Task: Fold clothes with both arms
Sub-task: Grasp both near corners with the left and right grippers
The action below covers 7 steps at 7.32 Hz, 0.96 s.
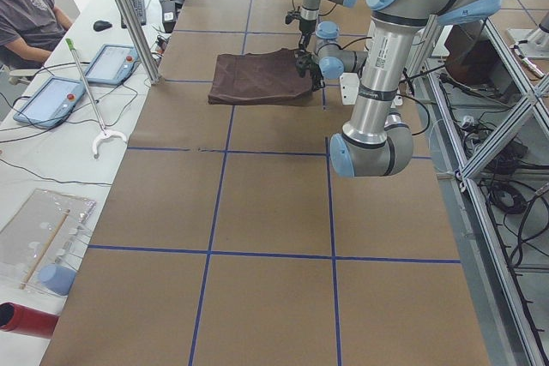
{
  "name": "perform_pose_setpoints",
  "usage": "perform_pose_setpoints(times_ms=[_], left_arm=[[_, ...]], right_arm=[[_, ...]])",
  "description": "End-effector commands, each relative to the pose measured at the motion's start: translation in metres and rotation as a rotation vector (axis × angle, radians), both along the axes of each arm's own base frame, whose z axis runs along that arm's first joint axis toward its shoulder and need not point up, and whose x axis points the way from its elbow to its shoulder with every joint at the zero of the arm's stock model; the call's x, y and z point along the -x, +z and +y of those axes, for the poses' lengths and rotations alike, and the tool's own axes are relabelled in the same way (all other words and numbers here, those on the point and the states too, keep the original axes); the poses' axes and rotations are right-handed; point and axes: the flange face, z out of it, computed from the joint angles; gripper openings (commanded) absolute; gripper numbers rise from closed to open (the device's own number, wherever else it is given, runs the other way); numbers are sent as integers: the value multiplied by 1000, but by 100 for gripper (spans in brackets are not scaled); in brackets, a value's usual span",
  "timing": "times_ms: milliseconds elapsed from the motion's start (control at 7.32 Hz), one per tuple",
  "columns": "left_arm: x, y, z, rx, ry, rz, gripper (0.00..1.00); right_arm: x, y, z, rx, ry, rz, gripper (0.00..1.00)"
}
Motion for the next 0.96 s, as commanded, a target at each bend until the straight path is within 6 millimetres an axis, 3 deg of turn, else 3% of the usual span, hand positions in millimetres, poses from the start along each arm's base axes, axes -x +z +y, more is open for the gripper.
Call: perform_pose_setpoints(times_ms=[0, 273, 546, 683, 820], left_arm=[[36, -12, 39, -1, 57, 9, 0], [40, -14, 41, -2, 63, -3, 0], [42, -22, 28, -5, 39, 9, 0], [55, -38, -6, -27, -16, 36, 0], [75, -44, -52, -77, -56, 34, 0]], right_arm=[[-27, -7, 18, 7, -36, -39, 0], [-26, -12, 20, 14, -53, -51, 0], [-33, -30, -5, -5, -8, -82, 0], [-36, -36, -26, -41, 11, -82, 0], [-38, -37, -62, -44, 64, -67, 0]])
